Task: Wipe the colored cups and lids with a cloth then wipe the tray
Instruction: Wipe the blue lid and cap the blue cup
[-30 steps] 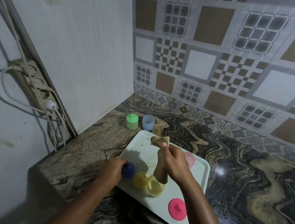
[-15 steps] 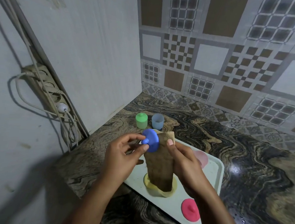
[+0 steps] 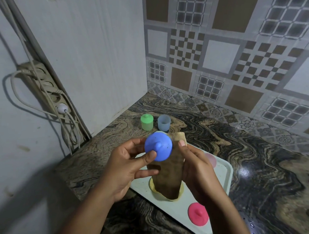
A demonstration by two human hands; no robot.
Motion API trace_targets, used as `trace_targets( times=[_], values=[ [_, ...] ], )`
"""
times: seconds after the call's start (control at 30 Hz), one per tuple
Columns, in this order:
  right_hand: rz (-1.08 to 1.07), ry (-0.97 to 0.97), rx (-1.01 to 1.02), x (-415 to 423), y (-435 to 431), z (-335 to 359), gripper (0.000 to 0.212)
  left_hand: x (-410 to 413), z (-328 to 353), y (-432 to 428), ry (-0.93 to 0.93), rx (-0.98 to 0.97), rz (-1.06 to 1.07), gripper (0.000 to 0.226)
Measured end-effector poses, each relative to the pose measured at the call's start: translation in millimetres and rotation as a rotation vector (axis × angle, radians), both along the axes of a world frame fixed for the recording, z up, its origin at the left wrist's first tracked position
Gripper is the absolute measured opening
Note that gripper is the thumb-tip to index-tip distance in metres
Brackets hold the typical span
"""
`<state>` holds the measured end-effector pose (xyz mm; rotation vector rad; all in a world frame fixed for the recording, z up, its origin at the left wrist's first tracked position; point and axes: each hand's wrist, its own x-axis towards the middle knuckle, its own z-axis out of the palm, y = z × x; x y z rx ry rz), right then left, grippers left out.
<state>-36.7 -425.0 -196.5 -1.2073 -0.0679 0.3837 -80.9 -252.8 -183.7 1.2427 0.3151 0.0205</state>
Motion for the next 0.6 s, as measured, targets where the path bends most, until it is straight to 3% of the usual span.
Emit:
trace_targets(
  times=[0.1, 0.17, 0.3, 0.37, 0.43, 0.5, 0.6],
  values=[
    [-0.073, -0.041, 0.053, 1, -2, 2, 0.035, -1, -3, 4, 0.005, -0.075, 0.003, 0.051],
    [-0.179, -0.101, 0.05, 1, -1, 3, 0.037, 0, -5, 7, 0.005, -0.117, 0.012, 0.066],
    [-0.291, -0.516, -0.253, -16, 6, 3, 0.047, 4, -11, 11, 0.007, -0.155, 0.064, 0.087],
    [-0.208, -0.781, -0.421, -28, 15, 2, 0.037, 4, -10, 10, 0.002, -0.165, 0.067, 0.08],
    [-0.092, -0.963, -0.541, -35, 25, -7, 0.048, 3, -6, 6, -0.03, -0.181, 0.022, 0.057],
    [-0.08, -1.027, -0.575, -35, 29, -18, 0.052, 1, -1, 3, -0.037, -0.208, 0.026, 0.036],
    [-0.119, -1.027, -0.569, -31, 27, -24, 0.054, 0, 0, 6, -0.027, -0.184, 0.028, 0.048]
  ],
)
